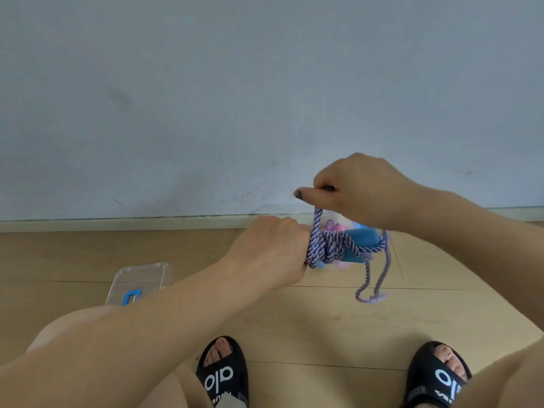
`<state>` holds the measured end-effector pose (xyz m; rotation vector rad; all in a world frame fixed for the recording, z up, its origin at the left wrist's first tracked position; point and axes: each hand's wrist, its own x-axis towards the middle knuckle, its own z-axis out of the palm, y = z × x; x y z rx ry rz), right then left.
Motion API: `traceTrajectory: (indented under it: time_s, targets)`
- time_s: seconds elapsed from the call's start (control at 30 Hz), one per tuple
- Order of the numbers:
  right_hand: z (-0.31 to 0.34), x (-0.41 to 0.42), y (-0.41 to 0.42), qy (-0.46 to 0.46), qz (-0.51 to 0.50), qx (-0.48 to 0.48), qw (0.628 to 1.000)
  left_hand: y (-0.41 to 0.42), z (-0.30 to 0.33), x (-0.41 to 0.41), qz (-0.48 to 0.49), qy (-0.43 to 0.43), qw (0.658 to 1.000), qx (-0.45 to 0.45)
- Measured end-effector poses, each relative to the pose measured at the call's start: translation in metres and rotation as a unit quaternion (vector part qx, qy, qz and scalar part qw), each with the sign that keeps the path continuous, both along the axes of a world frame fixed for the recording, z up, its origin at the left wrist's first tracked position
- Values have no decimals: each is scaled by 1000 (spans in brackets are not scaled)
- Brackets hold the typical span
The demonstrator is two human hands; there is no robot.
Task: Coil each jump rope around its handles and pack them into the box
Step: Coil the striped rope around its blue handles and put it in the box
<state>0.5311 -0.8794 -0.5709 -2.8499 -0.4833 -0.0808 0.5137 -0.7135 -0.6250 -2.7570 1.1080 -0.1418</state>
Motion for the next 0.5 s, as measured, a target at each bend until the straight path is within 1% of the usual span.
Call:
traceTrajectory:
  time_s: [0.07, 0.1, 0.2, 0.3, 0.33, 0.43, 0.5]
  targets:
    - [-5, 13, -6, 26, -6, -10, 1000, 2, 8, -6, -8, -8, 999, -47]
    - [-8, 17, -6, 54, 2, 4, 999, 3, 12, -10, -17, -4, 997, -76]
    - [-11, 26, -4, 141, 28, 121, 982, 8, 26, -18, -6, 47, 986, -160]
    - [-12, 25, -4, 190, 19, 229, 954, 15, 39, -17, 25, 98, 957, -270]
    - [-14, 24, -4, 209, 13, 249, 946, 18, 40, -15, 18, 104, 952, -286]
    - [-38, 22, 5, 268, -23, 264, 926, 23, 37, -12, 1, 132, 948, -290]
    - [-60, 18, 6, 313, -33, 299, 901, 24, 35, -10, 9, 156, 939, -307]
